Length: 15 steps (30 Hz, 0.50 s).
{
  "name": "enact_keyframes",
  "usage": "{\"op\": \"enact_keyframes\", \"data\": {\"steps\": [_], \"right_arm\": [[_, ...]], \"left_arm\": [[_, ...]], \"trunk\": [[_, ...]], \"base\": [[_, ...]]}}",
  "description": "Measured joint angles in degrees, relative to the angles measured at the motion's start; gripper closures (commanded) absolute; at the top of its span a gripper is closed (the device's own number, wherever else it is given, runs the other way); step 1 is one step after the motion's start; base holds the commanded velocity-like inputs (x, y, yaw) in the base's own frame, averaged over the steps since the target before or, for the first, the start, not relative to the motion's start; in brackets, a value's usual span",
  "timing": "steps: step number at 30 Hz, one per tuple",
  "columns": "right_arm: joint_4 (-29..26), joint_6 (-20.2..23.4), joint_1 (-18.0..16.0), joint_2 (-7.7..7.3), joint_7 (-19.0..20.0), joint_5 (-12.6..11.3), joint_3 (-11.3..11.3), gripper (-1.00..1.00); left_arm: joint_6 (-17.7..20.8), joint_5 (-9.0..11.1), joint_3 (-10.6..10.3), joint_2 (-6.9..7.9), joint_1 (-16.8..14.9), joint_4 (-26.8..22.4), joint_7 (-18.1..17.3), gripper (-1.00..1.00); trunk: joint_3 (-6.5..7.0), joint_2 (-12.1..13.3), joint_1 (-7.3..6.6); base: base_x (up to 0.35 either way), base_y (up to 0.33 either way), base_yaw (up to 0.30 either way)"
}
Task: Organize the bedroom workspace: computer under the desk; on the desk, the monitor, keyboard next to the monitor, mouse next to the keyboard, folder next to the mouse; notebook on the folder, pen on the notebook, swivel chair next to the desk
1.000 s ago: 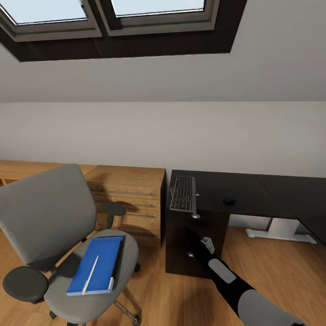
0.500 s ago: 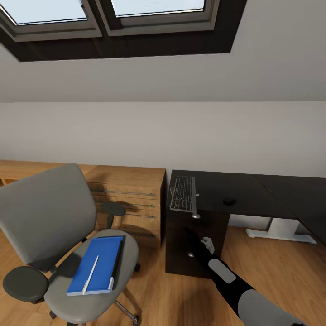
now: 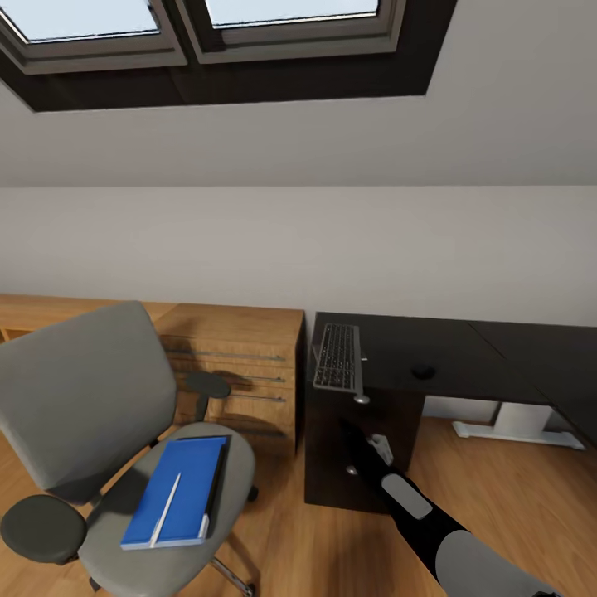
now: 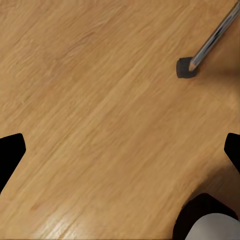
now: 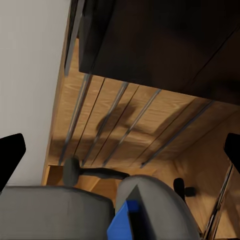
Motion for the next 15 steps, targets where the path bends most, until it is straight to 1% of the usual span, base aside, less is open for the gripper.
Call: {"op": "enact_keyframes", "data": {"steps": [5,15], "right_arm": [[0.05,0.0,0.0,0.0,-0.01,0.0,0.0,-1.0],[0.14,0.0,0.0,-0.04,-0.06,-0.03,-0.05,-1.0]], "left_arm": [[0.01,0.03,0.0,0.0,0.0,0.0,0.04,-1.0],[0.01,0.03,0.0,0.0,0.0,0.0,0.08,-1.0]], "trunk": [[0.0,0.0,-0.01],[0.0,0.0,0.0]], "base": [[0.275,0.059,0.0],[0.282,0.012,0.0]]}}
